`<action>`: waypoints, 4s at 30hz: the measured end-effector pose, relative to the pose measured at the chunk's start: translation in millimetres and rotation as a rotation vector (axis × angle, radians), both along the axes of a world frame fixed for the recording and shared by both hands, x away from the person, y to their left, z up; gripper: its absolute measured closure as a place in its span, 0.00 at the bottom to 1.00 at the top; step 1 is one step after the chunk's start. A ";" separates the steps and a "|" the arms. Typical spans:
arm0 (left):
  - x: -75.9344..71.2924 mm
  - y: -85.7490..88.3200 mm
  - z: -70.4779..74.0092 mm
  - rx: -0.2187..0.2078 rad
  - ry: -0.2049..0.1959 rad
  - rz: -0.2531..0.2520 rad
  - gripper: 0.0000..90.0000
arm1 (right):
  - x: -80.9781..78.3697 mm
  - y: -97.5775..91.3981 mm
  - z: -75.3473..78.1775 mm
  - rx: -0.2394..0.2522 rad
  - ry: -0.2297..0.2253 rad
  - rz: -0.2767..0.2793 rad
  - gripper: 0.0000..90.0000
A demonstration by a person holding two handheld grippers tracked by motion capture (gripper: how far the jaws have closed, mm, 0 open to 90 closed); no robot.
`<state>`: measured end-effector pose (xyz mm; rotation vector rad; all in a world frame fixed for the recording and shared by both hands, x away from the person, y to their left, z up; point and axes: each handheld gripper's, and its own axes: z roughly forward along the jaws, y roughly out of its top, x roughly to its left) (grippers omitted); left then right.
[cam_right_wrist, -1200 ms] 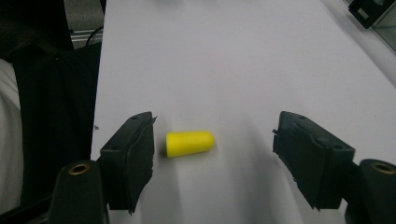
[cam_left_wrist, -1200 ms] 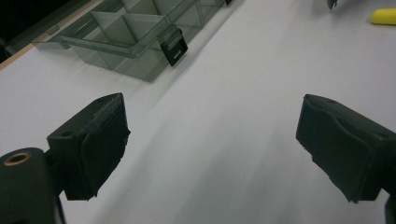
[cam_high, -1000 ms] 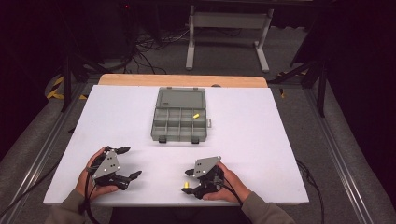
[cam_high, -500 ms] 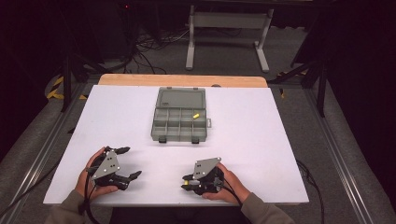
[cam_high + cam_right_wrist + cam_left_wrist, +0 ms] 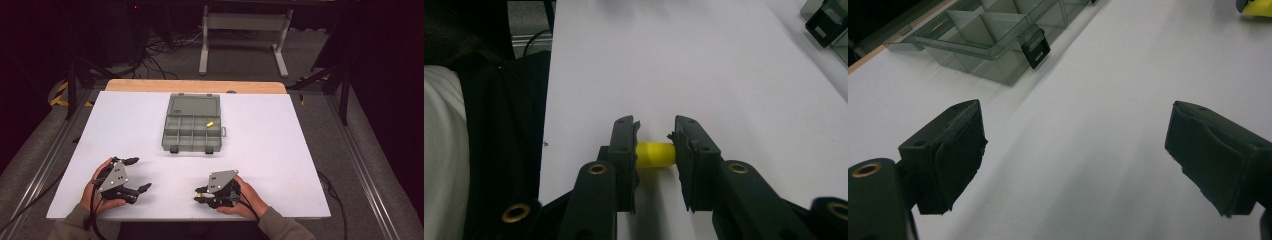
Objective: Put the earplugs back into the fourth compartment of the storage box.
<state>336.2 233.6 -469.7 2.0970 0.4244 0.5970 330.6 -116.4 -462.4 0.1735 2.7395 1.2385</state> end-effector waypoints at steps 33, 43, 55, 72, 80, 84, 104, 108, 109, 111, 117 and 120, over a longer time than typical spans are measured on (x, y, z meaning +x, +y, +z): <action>-0.4 -0.8 -0.5 0.011 0.005 -0.005 0.11 | -0.4 -10.2 14.3 0.087 -0.061 -0.048 0.80; -0.6 -1.4 -0.8 0.012 0.005 -0.003 0.11 | -0.3 -11.7 16.2 0.102 -0.078 -0.069 0.80; -0.7 -1.3 -0.5 0.011 0.002 0.000 0.11 | 1.0 -14.6 17.5 0.118 -0.092 -0.095 0.79; -0.8 -1.3 -0.7 0.012 0.003 0.000 0.11 | 1.4 -17.0 19.3 0.134 -0.107 -0.114 0.79; -0.8 -1.0 -0.5 0.013 0.002 0.000 0.11 | 2.0 -18.1 19.6 0.142 -0.113 -0.127 0.79; -0.8 -0.8 -0.4 0.014 0.001 0.001 0.11 | 2.3 -18.6 20.0 0.145 -0.117 -0.130 0.79; -1.0 -1.1 -0.3 0.010 0.002 0.001 0.11 | 9.2 -29.0 27.8 0.183 -0.149 -0.193 0.80; -0.7 -1.7 -0.8 0.010 0.004 -0.001 0.11 | 13.8 -32.1 30.9 0.189 -0.165 -0.214 0.80; -0.8 -2.0 -1.0 0.010 0.006 0.000 0.11 | 14.7 -32.7 31.6 0.191 -0.168 -0.217 0.80; -0.6 -2.2 -1.1 0.011 0.006 -0.002 0.11 | 18.4 -34.2 33.8 0.194 -0.178 -0.231 0.80; -0.2 -2.5 -1.4 0.008 0.010 -0.005 0.11 | 27.5 -38.1 38.1 0.207 -0.189 -0.265 0.80; -0.1 -2.7 -1.7 0.007 0.011 -0.005 0.11 | 30.9 -38.6 39.1 0.205 -0.196 -0.276 0.80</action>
